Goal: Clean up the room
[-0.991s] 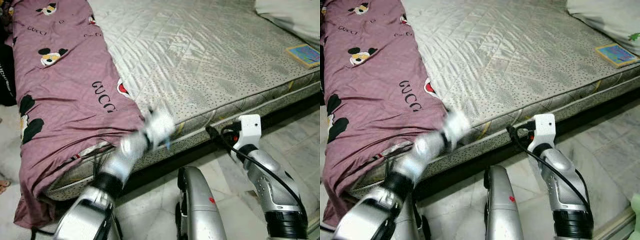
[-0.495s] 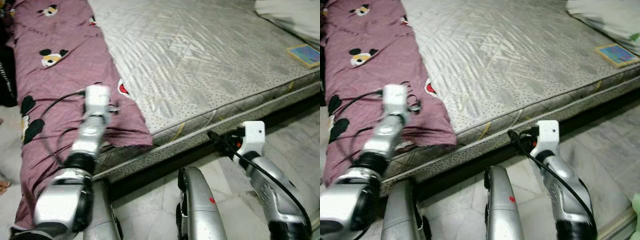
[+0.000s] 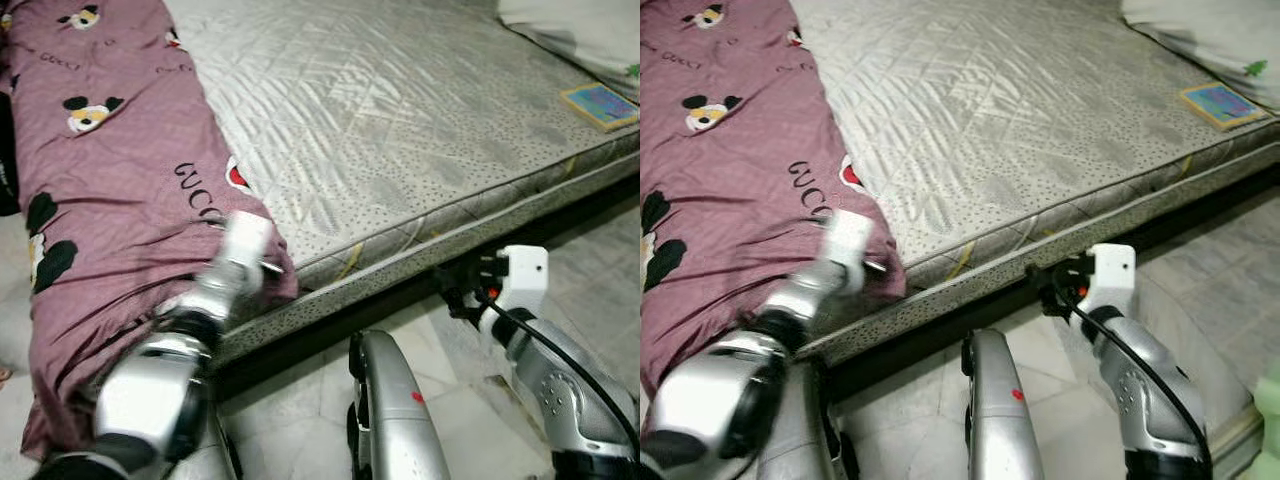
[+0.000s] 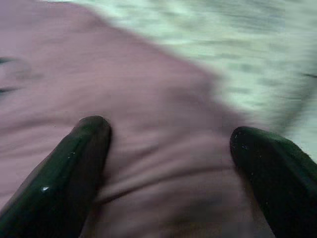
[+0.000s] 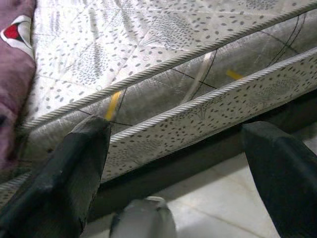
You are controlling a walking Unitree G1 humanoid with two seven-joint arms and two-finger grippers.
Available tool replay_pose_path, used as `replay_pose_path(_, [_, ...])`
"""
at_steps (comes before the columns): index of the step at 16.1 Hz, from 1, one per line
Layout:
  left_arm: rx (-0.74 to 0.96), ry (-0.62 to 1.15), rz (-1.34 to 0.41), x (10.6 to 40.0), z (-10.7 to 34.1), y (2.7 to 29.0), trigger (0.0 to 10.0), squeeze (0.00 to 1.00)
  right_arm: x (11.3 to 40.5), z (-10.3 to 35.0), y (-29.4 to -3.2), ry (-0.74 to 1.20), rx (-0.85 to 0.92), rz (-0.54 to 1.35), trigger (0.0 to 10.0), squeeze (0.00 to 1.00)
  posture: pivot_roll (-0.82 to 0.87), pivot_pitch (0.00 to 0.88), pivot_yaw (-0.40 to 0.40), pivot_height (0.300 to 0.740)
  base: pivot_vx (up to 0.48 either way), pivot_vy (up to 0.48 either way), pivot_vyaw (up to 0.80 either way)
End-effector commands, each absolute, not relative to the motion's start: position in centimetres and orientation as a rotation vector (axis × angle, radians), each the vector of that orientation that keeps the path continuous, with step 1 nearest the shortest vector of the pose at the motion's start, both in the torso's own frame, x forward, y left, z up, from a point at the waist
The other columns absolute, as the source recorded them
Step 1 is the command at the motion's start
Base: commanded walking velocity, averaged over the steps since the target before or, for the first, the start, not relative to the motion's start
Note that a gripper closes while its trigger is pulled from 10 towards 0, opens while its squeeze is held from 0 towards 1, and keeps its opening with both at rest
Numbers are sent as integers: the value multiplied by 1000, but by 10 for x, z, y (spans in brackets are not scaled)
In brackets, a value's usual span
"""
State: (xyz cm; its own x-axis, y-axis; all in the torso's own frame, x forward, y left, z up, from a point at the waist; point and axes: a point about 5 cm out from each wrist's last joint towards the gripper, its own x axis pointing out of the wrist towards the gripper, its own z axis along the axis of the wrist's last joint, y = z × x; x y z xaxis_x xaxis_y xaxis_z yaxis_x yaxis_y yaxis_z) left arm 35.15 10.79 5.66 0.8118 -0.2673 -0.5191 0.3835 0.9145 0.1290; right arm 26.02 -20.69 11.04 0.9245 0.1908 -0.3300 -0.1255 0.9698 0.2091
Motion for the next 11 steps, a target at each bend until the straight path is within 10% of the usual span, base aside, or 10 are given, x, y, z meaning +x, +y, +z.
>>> replay_pose_path(1, [253, 564, -432, 340, 43, 94, 10000, 0, 264, 116, -202, 349, 180, 170, 10000, 0, -329, 115, -23, 536, 0, 0, 0])
replay_pose_path(6, [302, 316, -480, 355, 76, 75, 10000, 0, 292, 136, -187, 199, 113, 123, 10000, 0, -286, 63, 5, 536, 0, 0, 0])
replay_pose_path(11, [197, -167, -118, 384, 166, 126, 10000, 0, 324, 146, -170, 55, 150, 63, 10000, 0, -179, 0, 29, 536, 0, 0, 0])
